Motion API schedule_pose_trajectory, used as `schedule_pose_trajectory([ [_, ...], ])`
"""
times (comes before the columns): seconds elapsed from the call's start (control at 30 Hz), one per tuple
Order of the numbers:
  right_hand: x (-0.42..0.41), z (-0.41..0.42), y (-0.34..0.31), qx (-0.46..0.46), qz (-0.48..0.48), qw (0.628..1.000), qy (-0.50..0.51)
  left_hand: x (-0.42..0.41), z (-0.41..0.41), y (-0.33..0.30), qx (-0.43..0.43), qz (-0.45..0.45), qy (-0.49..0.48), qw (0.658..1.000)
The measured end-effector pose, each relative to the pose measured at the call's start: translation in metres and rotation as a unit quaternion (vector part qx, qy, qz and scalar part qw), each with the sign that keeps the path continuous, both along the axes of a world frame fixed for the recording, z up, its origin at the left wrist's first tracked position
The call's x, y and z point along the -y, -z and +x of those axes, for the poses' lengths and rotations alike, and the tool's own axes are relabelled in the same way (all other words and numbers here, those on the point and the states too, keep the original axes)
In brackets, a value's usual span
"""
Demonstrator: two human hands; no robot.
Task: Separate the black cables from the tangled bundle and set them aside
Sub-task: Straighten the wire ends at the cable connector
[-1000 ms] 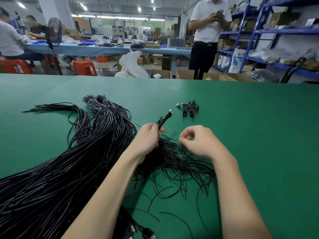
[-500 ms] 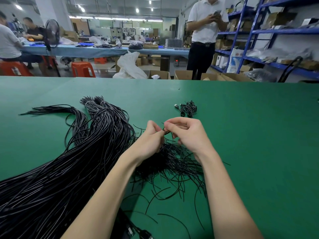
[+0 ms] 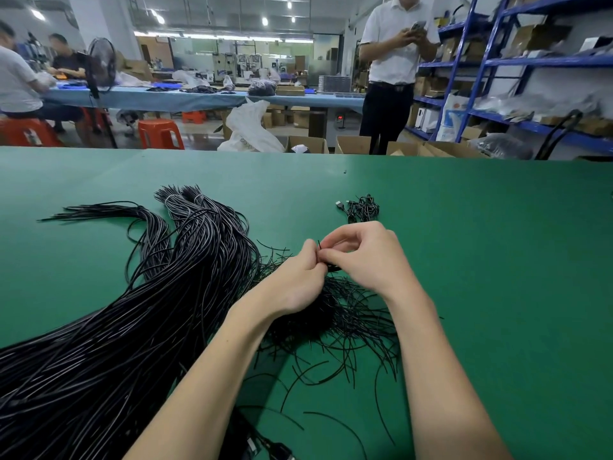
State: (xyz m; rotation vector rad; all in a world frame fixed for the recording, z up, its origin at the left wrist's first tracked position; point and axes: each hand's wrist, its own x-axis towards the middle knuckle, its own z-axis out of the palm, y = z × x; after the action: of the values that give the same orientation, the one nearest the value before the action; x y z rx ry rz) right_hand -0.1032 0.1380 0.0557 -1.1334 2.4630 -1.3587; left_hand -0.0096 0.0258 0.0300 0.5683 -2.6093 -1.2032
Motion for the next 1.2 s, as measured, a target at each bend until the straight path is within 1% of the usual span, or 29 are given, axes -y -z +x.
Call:
schedule_pose_trajectory([
  [0.17, -0.001, -0.001, 0.008, 0.081, -0.060, 0.995, -0.018, 0.004, 0.003, 0.000, -0.005, 0.057, 0.015, 0.998],
  [0.3, 0.000, -0.003, 0.010, 0.111, -0.072, 0.991, -0.014, 0.006, 0.003, 0.003, -0.014, 0.055, 0.032, 0.998],
  [0.37, -0.002, -0.003, 0.010, 0.150, -0.080, 0.985, -0.030, 0.007, 0.001, 0.007, -0.022, 0.053, 0.034, 0.998],
  [0.43, -0.003, -0.003, 0.010, 0.190, -0.092, 0.976, -0.042, 0.007, 0.000, 0.010, -0.035, 0.073, 0.032, 0.996],
  [0.5, -0.001, -0.004, 0.010, 0.198, -0.106, 0.974, -0.017, 0.007, -0.001, 0.012, -0.063, 0.124, 0.018, 0.990],
  [0.57, -0.002, -0.007, 0.008, 0.189, -0.115, 0.975, 0.035, 0.010, -0.002, 0.013, -0.088, 0.159, -0.003, 0.983],
  [0.63, -0.005, -0.011, 0.008, 0.185, -0.094, 0.976, 0.066, 0.012, -0.001, 0.013, -0.121, 0.184, -0.015, 0.975],
  [0.73, -0.008, -0.010, 0.009, 0.236, -0.069, 0.969, 0.036, 0.012, 0.000, 0.010, -0.169, 0.214, -0.023, 0.962],
  [0.87, -0.005, -0.009, 0.015, 0.324, -0.065, 0.943, -0.032, 0.011, -0.001, 0.010, -0.203, 0.250, -0.017, 0.946],
  [0.97, -0.005, -0.011, 0.021, 0.403, -0.091, 0.908, -0.070, 0.008, 0.001, 0.005, -0.208, 0.318, -0.009, 0.925],
  [1.03, -0.006, -0.013, 0.025, 0.431, -0.099, 0.892, -0.089, 0.007, 0.005, 0.002, -0.207, 0.401, 0.011, 0.892],
  [1.1, -0.010, -0.015, 0.029, 0.427, -0.103, 0.891, -0.115, 0.008, 0.010, -0.002, -0.197, 0.469, 0.052, 0.859],
  [1.2, -0.017, -0.020, 0.033, 0.369, -0.108, 0.905, -0.185, 0.013, 0.019, -0.006, -0.154, 0.499, 0.110, 0.846],
])
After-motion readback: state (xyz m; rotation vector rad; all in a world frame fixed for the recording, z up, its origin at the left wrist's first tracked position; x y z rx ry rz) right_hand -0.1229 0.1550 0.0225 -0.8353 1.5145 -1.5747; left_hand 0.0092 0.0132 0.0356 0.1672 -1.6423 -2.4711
